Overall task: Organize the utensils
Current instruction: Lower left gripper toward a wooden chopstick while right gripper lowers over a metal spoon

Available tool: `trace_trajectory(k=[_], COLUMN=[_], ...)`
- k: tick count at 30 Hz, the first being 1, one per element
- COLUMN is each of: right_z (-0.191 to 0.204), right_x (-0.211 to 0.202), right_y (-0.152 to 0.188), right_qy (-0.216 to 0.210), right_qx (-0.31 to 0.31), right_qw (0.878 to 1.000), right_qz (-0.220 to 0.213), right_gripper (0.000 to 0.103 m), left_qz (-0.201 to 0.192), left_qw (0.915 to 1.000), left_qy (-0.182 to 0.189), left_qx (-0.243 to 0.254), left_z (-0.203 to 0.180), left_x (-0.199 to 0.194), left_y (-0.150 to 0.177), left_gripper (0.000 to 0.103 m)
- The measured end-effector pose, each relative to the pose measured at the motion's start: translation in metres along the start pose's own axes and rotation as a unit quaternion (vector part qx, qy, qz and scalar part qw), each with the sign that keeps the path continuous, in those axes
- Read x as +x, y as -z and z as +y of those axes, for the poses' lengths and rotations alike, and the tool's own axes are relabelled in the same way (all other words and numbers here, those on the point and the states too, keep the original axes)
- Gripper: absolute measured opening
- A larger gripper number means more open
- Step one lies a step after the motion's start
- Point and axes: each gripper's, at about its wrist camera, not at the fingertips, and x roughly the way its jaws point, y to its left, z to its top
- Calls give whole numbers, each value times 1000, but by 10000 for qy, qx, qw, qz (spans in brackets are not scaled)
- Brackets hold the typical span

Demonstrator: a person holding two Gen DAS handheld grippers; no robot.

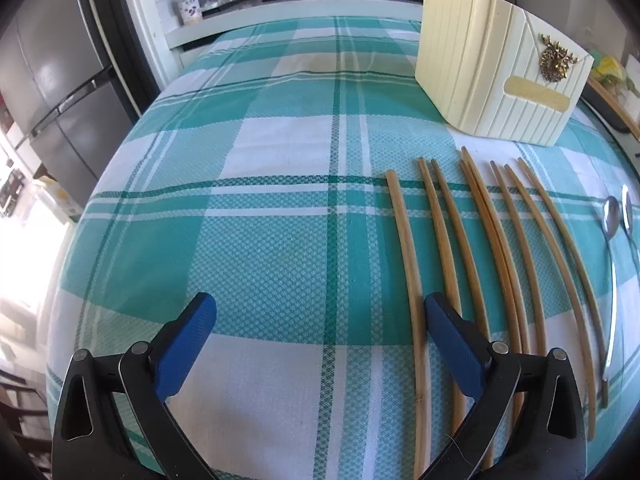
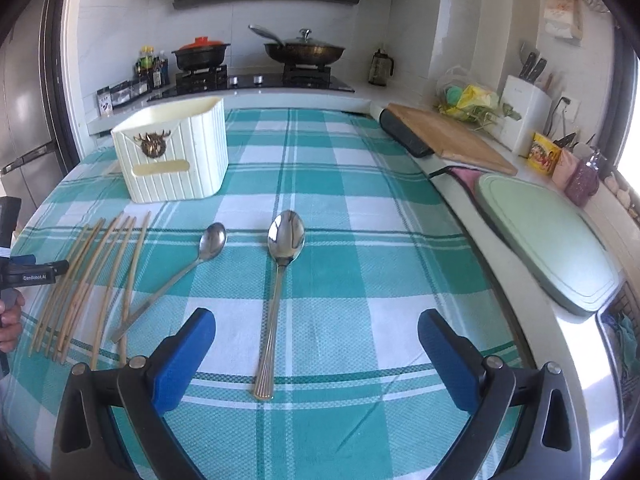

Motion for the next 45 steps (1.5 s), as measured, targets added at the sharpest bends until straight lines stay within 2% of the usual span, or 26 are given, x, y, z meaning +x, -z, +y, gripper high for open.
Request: trace_trajectory(k=[4,8,11,13,14,17,26,30,40,43,44,45], right_z=[12,30,33,30,27,16,1,-3,15,16,15,15], right_x=[41,69,81,79,79,79,94,105,132,142,145,146], right_y=[-2,-4,-2,-2,-2,-2,-16,-25,-51,-62,-65,-68], right_qy=[-281,-204,-268,-224,-175,-97,-375,-386,-402,-424,-407,-384], right_qx=[-82,-471,-621,-669,-685,-664,-625,-347,-115,-23,1,17], right_qw=[9988,9971,9951,9949,9948,9947,9932,9951,9974,9976,9977,9979], right_qz=[392,557,726,720,737,777,906,837,586,551,543,519], right_gripper=[101,77,58,56,52,52,54,56,58,56,52,42], left_qz=[138,245,499,627,649,671,619,628,597,564,534,511], left_qw=[9998,9995,9980,9968,9966,9960,9948,9942,9948,9950,9951,9951], left_qy=[134,216,354,410,421,493,591,646,663,683,694,707], left_qx=[-105,-37,154,276,299,334,549,588,498,466,470,475], left_z=[4,4,6,8,9,13,0,-5,-9,-11,-12,-12], left_x=[4,7,10,11,11,12,12,13,22,25,26,26], left_y=[-2,-5,-9,-11,-11,-13,-28,-34,-50,-56,-57,-59], left_gripper=[103,103,103,103,103,100,76,65,52,39,26,11])
